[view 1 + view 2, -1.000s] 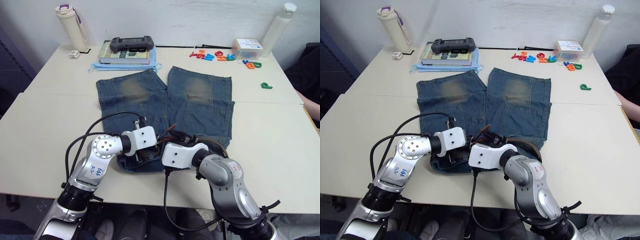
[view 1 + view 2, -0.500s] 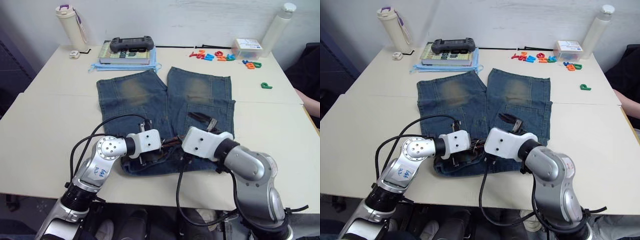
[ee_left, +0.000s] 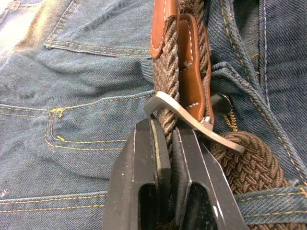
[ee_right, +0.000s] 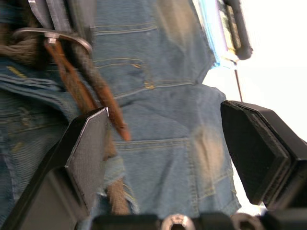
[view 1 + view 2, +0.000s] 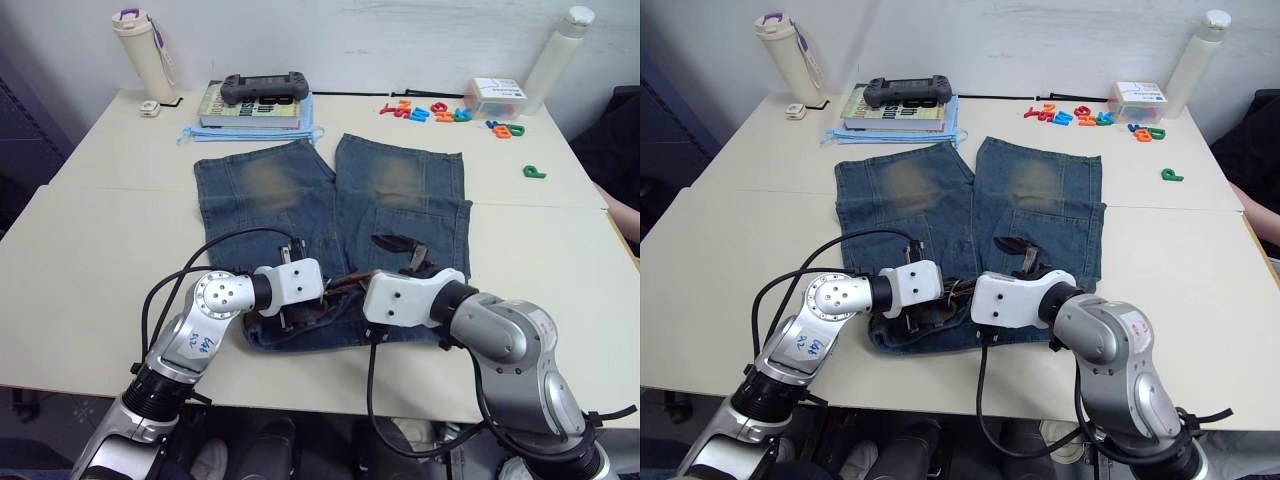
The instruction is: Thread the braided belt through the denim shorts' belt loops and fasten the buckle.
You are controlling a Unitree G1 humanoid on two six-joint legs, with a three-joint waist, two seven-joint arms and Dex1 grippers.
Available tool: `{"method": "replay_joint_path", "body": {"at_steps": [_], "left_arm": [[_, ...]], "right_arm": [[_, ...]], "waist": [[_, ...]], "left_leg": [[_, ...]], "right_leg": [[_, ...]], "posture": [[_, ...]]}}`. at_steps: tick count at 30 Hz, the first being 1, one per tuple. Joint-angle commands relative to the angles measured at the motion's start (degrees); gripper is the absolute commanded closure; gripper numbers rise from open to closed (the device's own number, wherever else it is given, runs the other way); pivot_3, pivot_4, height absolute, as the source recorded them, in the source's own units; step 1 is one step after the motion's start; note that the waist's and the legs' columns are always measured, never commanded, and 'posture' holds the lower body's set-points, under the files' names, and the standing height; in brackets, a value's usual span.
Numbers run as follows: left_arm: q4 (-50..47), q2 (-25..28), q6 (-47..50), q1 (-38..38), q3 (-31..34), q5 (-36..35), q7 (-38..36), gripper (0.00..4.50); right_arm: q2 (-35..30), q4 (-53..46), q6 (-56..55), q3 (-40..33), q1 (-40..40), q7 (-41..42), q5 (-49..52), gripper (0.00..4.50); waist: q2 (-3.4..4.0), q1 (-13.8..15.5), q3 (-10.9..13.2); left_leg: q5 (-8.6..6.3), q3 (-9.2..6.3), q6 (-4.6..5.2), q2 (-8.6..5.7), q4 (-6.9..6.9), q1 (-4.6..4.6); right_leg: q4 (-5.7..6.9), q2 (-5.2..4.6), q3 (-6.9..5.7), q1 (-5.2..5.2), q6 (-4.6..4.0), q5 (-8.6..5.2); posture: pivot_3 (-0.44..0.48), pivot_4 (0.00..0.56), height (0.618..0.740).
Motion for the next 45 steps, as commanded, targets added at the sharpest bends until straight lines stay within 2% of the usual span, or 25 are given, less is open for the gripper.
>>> {"method": "replay_joint_path", "body": {"at_steps": [1, 14, 16, 18, 23, 24, 30, 32, 33, 37, 42, 45], "left_arm": [[-1.0, -0.1, -1.2, -0.7, -0.6, -0.9, -0.1, 4.50], [-0.5, 1.0, -4.3, -0.8, -1.3, 0.5, 0.2, 4.50], [-0.1, 1.4, -5.4, -0.9, -1.5, 1.1, 0.3, 4.50], [0.1, 1.8, -6.4, -0.9, -1.7, 1.5, 0.5, 4.50], [0.6, 2.3, -9.0, -0.8, -1.9, 2.6, 1.2, 4.50], [0.6, 2.3, -9.3, -0.7, -1.8, 2.6, 1.3, 4.50], [1.5, 3.0, -14.1, -0.1, -0.9, 2.6, 2.5, 4.50], [1.4, 3.3, -14.7, 0.7, 0.2, 1.7, 2.7, 3.65], [1.0, 3.0, -13.8, 1.1, 1.0, 0.7, 2.6, 3.42], [-1.6, 2.7, -9.4, 3.3, 4.8, -4.5, 1.3, 1.86], [-7.3, 4.5, -4.3, 9.7, 13.8, -16.1, -1.8, 1.86], [-10.0, 6.8, -4.4, 15.7, 18.4, -21.0, -4.1, 1.86]], "right_arm": [[-0.2, -0.8, -1.5, 0.5, 0.1, -1.2, -1.0, 0.52], [0.9, 2.7, -2.8, 3.4, -1.1, -2.1, -3.6, 0.52], [1.3, 3.2, -3.1, 3.8, -1.3, -1.9, -3.9, 1.02], [1.6, 3.7, -3.1, 4.2, -1.7, -1.9, -4.2, 1.72], [2.5, 4.4, -3.1, 4.9, -2.1, -1.8, -4.7, 4.12], [2.5, 4.4, -3.1, 5.0, -2.0, -1.7, -4.8, 4.46], [2.8, 4.4, -2.9, 4.9, -1.7, -1.6, -5.0, 4.46], [3.0, 4.2, -2.9, 4.9, -1.7, -1.6, -5.1, 4.50], [3.0, 4.1, -3.0, 4.9, -1.6, -1.6, -5.2, 4.50], [3.0, 3.9, -3.1, 4.8, -1.4, -1.7, -5.6, 4.50], [2.7, 3.5, -3.3, 4.4, -0.9, -1.7, -5.9, 4.50], [2.8, 3.4, -3.3, 4.3, -0.8, -1.7, -5.9, 4.50]], "waist": [[0.00, 0.0, 0.0], [0.00, 0.0, 0.0], [0.00, 0.0, 0.0], [0.00, 0.0, 0.0], [0.00, -0.1, 0.0], [0.00, -0.1, 0.0], [0.00, -0.1, 0.0], [0.00, -0.1, 0.0], [0.00, -0.1, 0.0], [0.00, -0.1, 0.0], [0.00, -0.2, 0.0], [0.00, -0.3, 0.0]], "left_leg": [[0.00, 0.00, 0.00, 0.00, 0.00, 0.00], [0.00, 0.00, 0.00, 0.00, 0.00, 0.00], [0.00, 0.00, 0.00, 0.00, 0.00, 0.00], [0.00, 0.00, 0.00, 0.00, 0.00, 0.00], [0.00, 0.00, -0.01, 0.00, 0.00, 0.00], [0.00, 0.00, -0.01, 0.00, 0.00, 0.00], [0.01, 0.00, -0.01, 0.01, 0.00, 0.00], [0.01, 0.00, -0.01, 0.01, 0.00, 0.00], [0.01, 0.00, -0.01, 0.01, 0.00, 0.00], [0.01, 0.00, -0.01, 0.01, 0.00, 0.00], [0.01, -0.01, -0.02, 0.02, 0.00, 0.00], [0.00, 0.00, -0.03, 0.08, -0.01, 0.00]], "right_leg": [[0.00, 0.00, 0.00, 0.00, 0.00, 0.00], [0.00, 0.00, -0.01, 0.00, 0.00, 0.00], [0.00, 0.00, -0.01, 0.00, 0.00, 0.00], [0.01, 0.00, 0.00, 0.00, 0.00, 0.00], [0.01, 0.00, -0.01, 0.00, 0.00, 0.00], [0.01, 0.00, -0.01, -0.01, 0.00, 0.00], [0.03, 0.01, 0.00, -0.01, 0.00, 0.00], [0.03, 0.01, 0.00, -0.02, 0.00, 0.00], [0.03, 0.01, 0.00, -0.02, 0.00, 0.00], [0.03, 0.01, 0.00, -0.02, 0.00, 0.00], [0.02, 0.01, 0.01, -0.03, 0.00, 0.00], [0.02, 0.03, 0.03, -0.05, -0.02, -0.01]], "posture": [[0.000, 0.150, 0.667], [0.000, 0.150, 0.667], [0.000, 0.150, 0.667], [0.000, 0.150, 0.667], [0.000, 0.150, 0.667], [0.000, 0.150, 0.667], [0.000, 0.150, 0.667], [0.000, 0.150, 0.667], [0.000, 0.150, 0.667], [0.000, 0.150, 0.667], [0.000, 0.150, 0.667], [0.000, 0.150, 0.667]]}}
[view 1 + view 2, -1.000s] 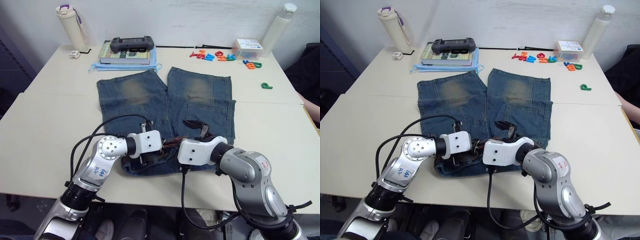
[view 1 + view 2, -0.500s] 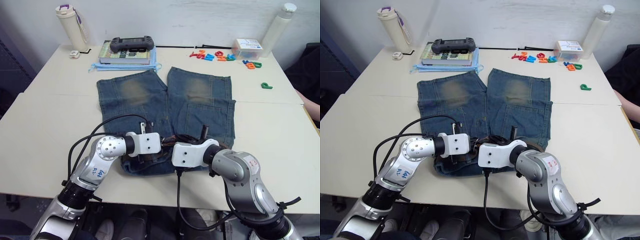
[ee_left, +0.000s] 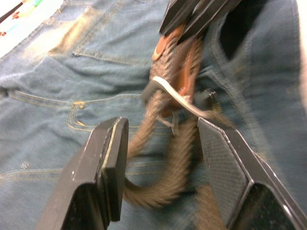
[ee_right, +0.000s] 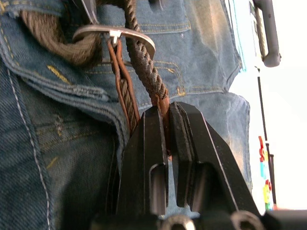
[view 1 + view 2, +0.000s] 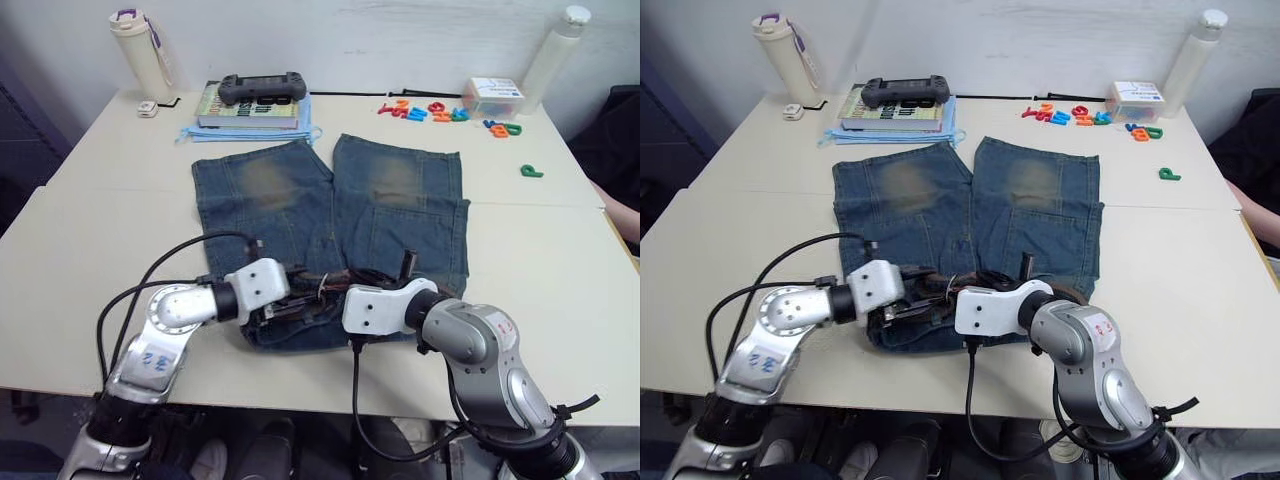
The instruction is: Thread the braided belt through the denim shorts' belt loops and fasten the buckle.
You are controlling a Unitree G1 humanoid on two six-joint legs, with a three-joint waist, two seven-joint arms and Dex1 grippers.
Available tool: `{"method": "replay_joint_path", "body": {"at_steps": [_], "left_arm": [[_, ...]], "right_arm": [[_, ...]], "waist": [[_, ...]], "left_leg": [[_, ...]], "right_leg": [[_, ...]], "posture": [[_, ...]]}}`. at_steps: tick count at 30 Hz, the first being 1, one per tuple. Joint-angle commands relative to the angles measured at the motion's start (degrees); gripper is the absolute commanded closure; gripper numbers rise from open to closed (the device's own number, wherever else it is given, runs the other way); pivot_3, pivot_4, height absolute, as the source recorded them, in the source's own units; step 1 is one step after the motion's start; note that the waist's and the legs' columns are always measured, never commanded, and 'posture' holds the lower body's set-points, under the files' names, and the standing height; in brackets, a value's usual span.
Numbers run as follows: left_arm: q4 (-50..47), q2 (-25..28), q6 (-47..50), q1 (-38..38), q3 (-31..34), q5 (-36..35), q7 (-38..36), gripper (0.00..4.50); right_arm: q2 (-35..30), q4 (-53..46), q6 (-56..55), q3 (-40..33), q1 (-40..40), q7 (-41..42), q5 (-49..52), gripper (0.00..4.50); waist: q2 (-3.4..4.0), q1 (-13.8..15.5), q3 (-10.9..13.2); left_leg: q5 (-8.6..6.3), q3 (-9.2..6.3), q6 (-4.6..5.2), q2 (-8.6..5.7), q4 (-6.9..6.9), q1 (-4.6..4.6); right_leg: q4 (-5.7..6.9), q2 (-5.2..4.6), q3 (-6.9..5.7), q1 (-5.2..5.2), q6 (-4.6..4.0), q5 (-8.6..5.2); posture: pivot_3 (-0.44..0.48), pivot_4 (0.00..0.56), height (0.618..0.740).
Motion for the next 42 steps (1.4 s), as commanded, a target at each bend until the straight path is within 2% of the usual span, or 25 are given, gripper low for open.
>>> {"method": "replay_joint_path", "body": {"at_steps": [1, 3, 6, 12, 17, 28, 31, 35, 36, 42], "left_arm": [[-4.2, 2.3, 0.3, 4.8, 5.6, -5.9, -2.0, 1.86], [-4.0, 3.3, -0.7, 7.6, 6.8, -6.3, -2.0, 1.86], [-1.1, 5.5, -7.9, 11.7, 6.6, -3.2, -2.8, 1.86], [2.8, 3.7, -17.0, 13.2, 6.2, -0.1, 1.6, 1.86], [2.7, 1.5, -17.8, 12.6, 4.2, 2.2, 5.0, 1.86], [4.1, 2.4, -15.7, 14.4, 2.6, 8.5, 9.5, 1.86], [5.2, 2.6, -16.4, 14.7, 2.7, 8.8, 10.1, 2.64], [6.2, 3.6, -17.3, 15.2, 2.2, 9.7, 10.1, 4.32], [6.5, 3.8, -17.5, 15.2, 2.0, 10.2, 10.4, 4.47], [9.0, 4.5, -20.0, 15.7, 3.3, 11.9, 12.8, 4.47]], "right_arm": [[0.2, -2.6, -0.7, -1.2, -0.2, -0.7, -0.8, 4.50], [0.3, -2.5, -0.7, -1.2, -0.2, -0.7, -0.7, 4.50], [0.6, -2.3, -0.7, -1.0, -0.4, -0.8, -0.7, 4.50], [1.1, -2.6, -0.8, -0.8, -0.1, -1.2, -0.9, 4.50], [1.4, -3.0, -0.8, -0.6, 0.4, -1.3, -1.4, 4.50], [2.5, -4.3, 0.0, -0.7, 1.0, -0.3, -2.1, 4.50], [2.8, -4.2, 0.1, -0.7, 0.9, -0.2, -2.2, 4.50], [2.7, -4.1, 0.0, -1.3, 0.8, -0.2, -2.1, 4.50], [2.6, -4.0, -0.1, -1.4, 0.8, -0.2, -2.1, 4.50], [2.5, -3.9, 0.0, -1.9, 0.5, -0.4, -1.9, 4.50]], "waist": [[0.00, 0.1, 0.0], [0.00, 0.3, 0.0], [0.00, 0.3, 0.0], [-0.01, 0.3, 0.0], [-0.02, 0.3, 0.0], [-0.01, 0.3, 0.0], [-0.01, 0.3, 0.0], [-0.01, 0.2, 0.0], [-0.01, 0.2, 0.0], [-0.01, 0.2, 0.0]], "left_leg": [[0.00, 0.00, 0.00, 0.00, 0.00, 0.01], [0.01, -0.03, -0.02, 0.00, 0.00, 0.02], [-0.01, -0.03, 0.01, -0.02, 0.00, 0.05], [-0.03, -0.03, 0.03, -0.02, -0.01, 0.05], [-0.04, -0.03, 0.05, -0.03, -0.01, 0.05], [-0.04, -0.03, 0.04, -0.02, -0.02, 0.05], [-0.04, -0.03, 0.05, -0.02, -0.02, 0.06], [-0.04, -0.03, 0.05, -0.02, -0.02, 0.07], [-0.05, -0.03, 0.05, -0.01, -0.03, 0.08], [-0.05, -0.03, 0.05, -0.01, -0.04, 0.09]], "right_leg": [[0.02, 0.00, -0.01, 0.01, -0.03, -0.01], [0.01, -0.01, -0.03, 0.03, -0.03, -0.02], [-0.03, -0.03, -0.03, 0.09, -0.03, -0.02], [-0.04, -0.05, -0.04, 0.10, -0.04, -0.02], [-0.04, -0.05, -0.05, 0.09, -0.04, -0.02], [-0.02, -0.04, -0.05, 0.08, -0.04, -0.02], [-0.01, -0.04, -0.05, 0.08, -0.04, -0.02], [-0.01, -0.04, -0.05, 0.09, -0.04, -0.02], [-0.01, -0.03, -0.05, 0.09, -0.04, -0.02], [-0.01, -0.03, -0.05, 0.09, -0.05, -0.03]], "posture": [[0.000, 0.150, 0.667], [0.000, 0.150, 0.667], [0.000, 0.150, 0.667], [0.000, 0.150, 0.667], [0.000, 0.150, 0.667], [0.000, 0.150, 0.667], [0.000, 0.150, 0.667], [0.000, 0.150, 0.667], [0.000, 0.150, 0.667], [0.000, 0.150, 0.667]]}}
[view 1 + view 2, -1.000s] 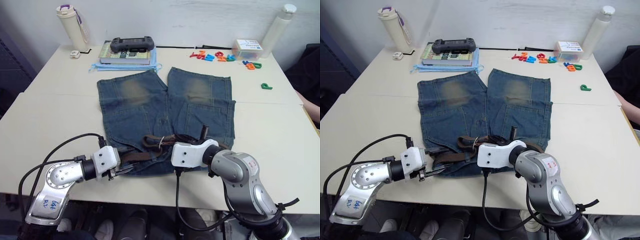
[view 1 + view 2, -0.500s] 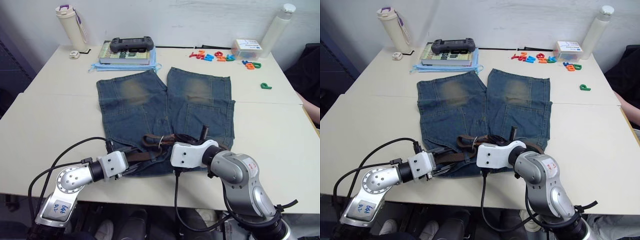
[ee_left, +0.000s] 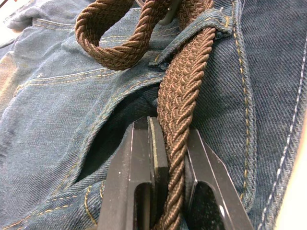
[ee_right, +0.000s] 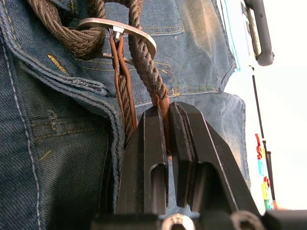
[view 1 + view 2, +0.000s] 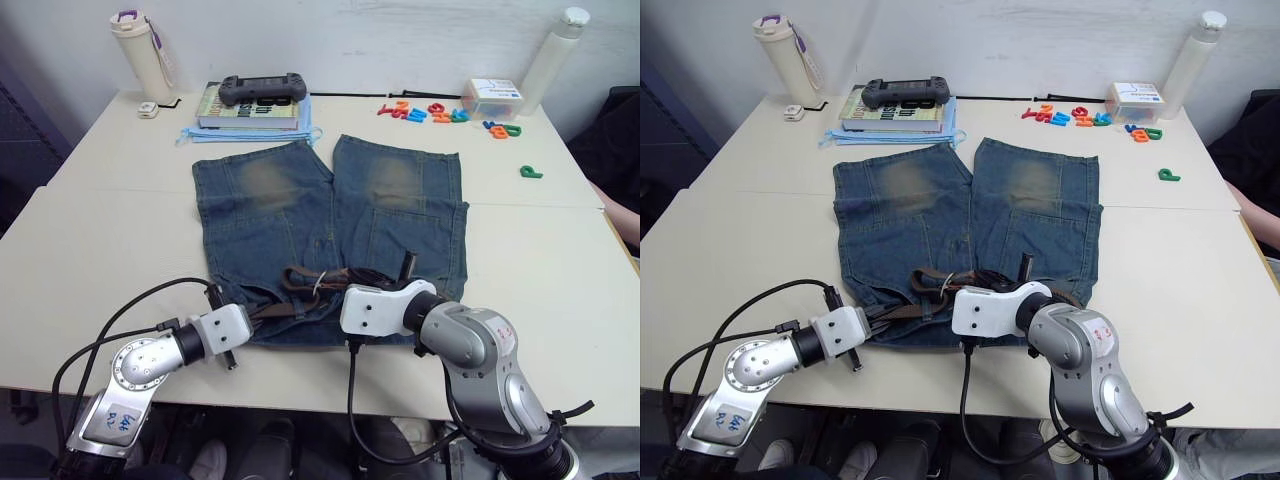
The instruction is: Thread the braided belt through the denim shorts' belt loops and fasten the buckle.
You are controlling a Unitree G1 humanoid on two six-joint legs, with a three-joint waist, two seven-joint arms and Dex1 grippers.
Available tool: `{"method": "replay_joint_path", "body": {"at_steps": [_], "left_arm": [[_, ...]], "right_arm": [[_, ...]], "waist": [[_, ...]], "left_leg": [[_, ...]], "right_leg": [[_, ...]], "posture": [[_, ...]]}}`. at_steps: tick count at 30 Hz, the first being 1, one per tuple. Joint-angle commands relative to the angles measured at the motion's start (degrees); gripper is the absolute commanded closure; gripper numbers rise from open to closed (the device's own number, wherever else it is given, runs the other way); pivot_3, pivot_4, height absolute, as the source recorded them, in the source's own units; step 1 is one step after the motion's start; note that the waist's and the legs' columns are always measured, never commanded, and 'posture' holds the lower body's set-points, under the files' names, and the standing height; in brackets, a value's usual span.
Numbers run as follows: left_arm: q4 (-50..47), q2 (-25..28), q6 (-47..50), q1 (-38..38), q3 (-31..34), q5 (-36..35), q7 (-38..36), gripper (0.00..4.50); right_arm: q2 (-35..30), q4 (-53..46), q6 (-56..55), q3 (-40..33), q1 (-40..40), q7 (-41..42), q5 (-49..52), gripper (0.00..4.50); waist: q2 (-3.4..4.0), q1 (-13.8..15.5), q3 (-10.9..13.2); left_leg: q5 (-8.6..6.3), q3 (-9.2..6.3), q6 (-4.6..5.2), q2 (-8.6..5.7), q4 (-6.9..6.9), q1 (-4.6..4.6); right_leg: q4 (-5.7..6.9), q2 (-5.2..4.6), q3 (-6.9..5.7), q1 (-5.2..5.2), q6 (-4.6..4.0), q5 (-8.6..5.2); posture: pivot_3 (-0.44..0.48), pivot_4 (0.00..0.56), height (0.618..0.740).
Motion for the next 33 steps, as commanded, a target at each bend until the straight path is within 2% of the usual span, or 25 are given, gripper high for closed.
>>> {"method": "replay_joint_path", "body": {"at_steps": [1, 5, 12, 20, 26, 33], "left_arm": [[4.7, 1.8, -2.0, 1.2, 2.2, 3.2, 3.1, 4.47], [8.1, 2.6, -3.2, 0.2, 3.3, 3.6, 5.3, 4.47], [9.3, 0.7, -0.4, -1.5, 3.0, 1.6, 6.9, 4.47], [13.3, -0.1, 1.4, -1.1, 6.5, -2.0, 7.8, 4.47], [15.7, -0.3, 3.6, -1.1, 7.7, -4.6, 8.9, 4.47], [17.2, -1.5, 9.8, -0.2, 10.1, -8.3, 11.3, 4.47]], "right_arm": [[0.1, -3.1, -0.1, -2.0, -0.4, -0.2, -0.3, 4.50], [0.3, -4.0, 1.3, -3.5, 0.1, -0.2, -0.5, 4.50], [-2.4, -8.0, 3.7, -10.8, 1.5, 1.7, 1.7, 4.50], [-10.0, -9.4, 2.4, -24.4, 13.4, 0.8, 6.1, 4.50], [-11.1, -8.5, 2.7, -25.7, 15.3, -0.6, 6.6, 4.50], [-12.5, -7.2, 3.2, -26.6, 16.1, -2.2, 5.6, 4.50]], "waist": [[0.00, 0.0, 0.0], [0.01, 0.0, 0.0], [0.01, 0.2, 0.0], [0.03, 0.4, 0.0], [0.08, 0.2, 0.0], [0.13, 0.2, -0.1]], "left_leg": [[0.00, 0.00, 0.00, 0.00, 0.00, 0.00], [0.00, 0.00, 0.01, 0.02, -0.03, 0.08], [-0.13, -0.01, 0.22, 0.00, -0.04, 0.09], [-0.19, -0.03, 0.30, 0.03, -0.04, 0.16], [-0.23, -0.08, 0.32, 0.08, -0.08, 0.64], [-0.26, -0.10, 0.33, 0.09, -0.10, 0.74]], "right_leg": [[0.00, 0.00, 0.00, 0.00, 0.00, 0.00], [0.04, 0.01, 0.00, 0.01, -0.01, 0.00], [0.04, 0.01, -0.02, 0.04, -0.01, 0.00], [-0.07, 0.00, -0.07, 0.21, 0.00, -0.01], [-0.13, 0.00, -0.16, 0.76, -0.02, -0.04], [-0.16, 0.00, -0.16, 0.83, -0.04, -0.05]], "posture": [[0.000, 0.150, 0.667], [0.000, 0.150, 0.667], [0.000, 0.150, 0.667], [0.000, 0.150, 0.667], [0.000, 0.150, 0.667], [0.000, 0.150, 0.667]]}}
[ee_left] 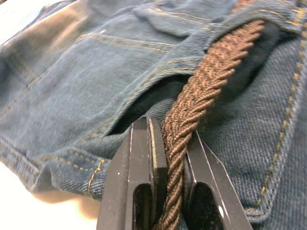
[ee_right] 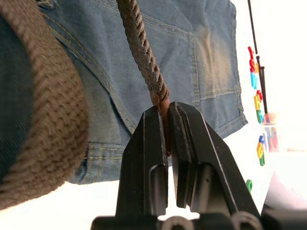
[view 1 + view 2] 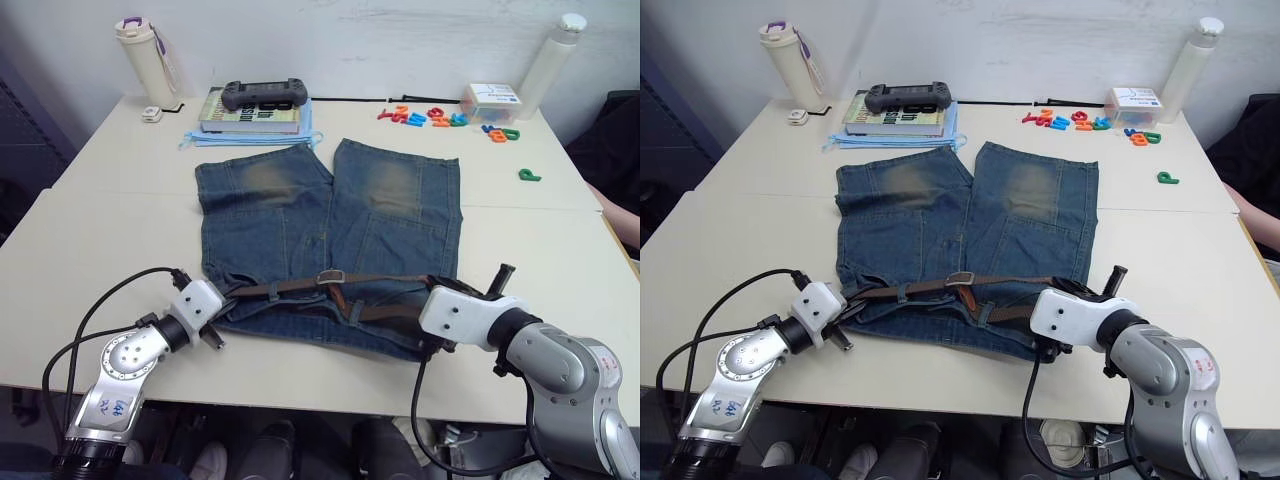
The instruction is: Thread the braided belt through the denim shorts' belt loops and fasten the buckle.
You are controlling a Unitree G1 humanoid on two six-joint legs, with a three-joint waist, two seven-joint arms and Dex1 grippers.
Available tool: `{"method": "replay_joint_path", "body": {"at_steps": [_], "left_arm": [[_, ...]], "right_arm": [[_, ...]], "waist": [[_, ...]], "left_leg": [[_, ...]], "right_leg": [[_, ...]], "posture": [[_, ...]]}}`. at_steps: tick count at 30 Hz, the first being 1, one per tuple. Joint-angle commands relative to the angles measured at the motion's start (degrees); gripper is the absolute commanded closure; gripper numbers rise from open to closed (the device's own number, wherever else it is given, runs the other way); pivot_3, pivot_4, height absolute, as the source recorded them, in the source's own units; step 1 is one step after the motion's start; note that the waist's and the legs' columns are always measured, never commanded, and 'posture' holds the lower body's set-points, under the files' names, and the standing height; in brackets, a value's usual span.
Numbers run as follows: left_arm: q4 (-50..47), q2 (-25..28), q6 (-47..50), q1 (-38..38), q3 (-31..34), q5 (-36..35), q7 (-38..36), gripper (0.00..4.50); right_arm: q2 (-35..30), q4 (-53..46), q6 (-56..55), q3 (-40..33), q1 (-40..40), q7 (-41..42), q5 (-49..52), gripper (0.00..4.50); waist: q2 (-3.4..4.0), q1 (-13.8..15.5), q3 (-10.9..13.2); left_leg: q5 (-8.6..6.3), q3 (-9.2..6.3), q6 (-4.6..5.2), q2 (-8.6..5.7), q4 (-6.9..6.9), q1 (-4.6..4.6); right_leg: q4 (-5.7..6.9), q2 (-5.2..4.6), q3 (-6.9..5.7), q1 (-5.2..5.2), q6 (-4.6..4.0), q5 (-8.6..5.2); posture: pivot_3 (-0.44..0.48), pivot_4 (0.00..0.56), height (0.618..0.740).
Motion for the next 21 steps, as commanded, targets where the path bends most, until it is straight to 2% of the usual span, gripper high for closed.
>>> {"method": "replay_joint_path", "body": {"at_steps": [1, 6, 15, 21], "left_arm": [[6.7, 0.9, 7.0, 2.4, 5.8, -0.3, 3.7, 4.47], [7.7, 0.3, 11.9, 2.5, 7.6, -2.9, 5.8, 4.47], [7.7, -2.7, 23.8, 1.1, 13.3, -9.5, 11.9, 4.47], [6.8, -2.9, 26.1, 1.4, 13.6, -10.5, 12.9, 4.47]], "right_arm": [[-2.3, 0.6, 1.9, -5.5, 0.6, -2.2, -3.0, 4.50], [-3.7, 1.2, 1.9, -5.5, 1.0, -2.8, -3.3, 4.50], [-4.8, 1.6, 3.4, -5.9, 2.6, -3.3, -4.5, 4.50], [-5.5, 2.4, 4.6, -6.9, 2.6, -3.8, -5.6, 4.50]], "waist": [[0.02, 0.0, 0.0], [0.09, -0.1, -0.1], [0.42, -0.1, -0.2], [0.73, -0.1, -0.4]], "left_leg": [[0.00, 0.01, 0.00, 0.00, -0.01, 0.05], [-0.15, -0.09, -0.09, 0.16, -0.08, 0.51], [-0.19, -0.20, -0.13, 0.23, -0.08, 0.52], [-0.30, -0.22, -0.33, 0.25, -0.09, 0.61]], "right_leg": [[0.00, 0.00, 0.00, 0.04, 0.00, 0.00], [-0.31, 0.08, -0.18, 0.64, -0.06, -0.06], [-0.39, 0.13, -0.32, 0.72, -0.10, -0.08], [-0.43, 0.14, -0.36, 0.83, -0.11, -0.09]], "posture": [[0.000, 0.150, 0.667], [0.000, 0.150, 0.667], [0.000, 0.150, 0.667], [0.000, 0.150, 0.667]]}}
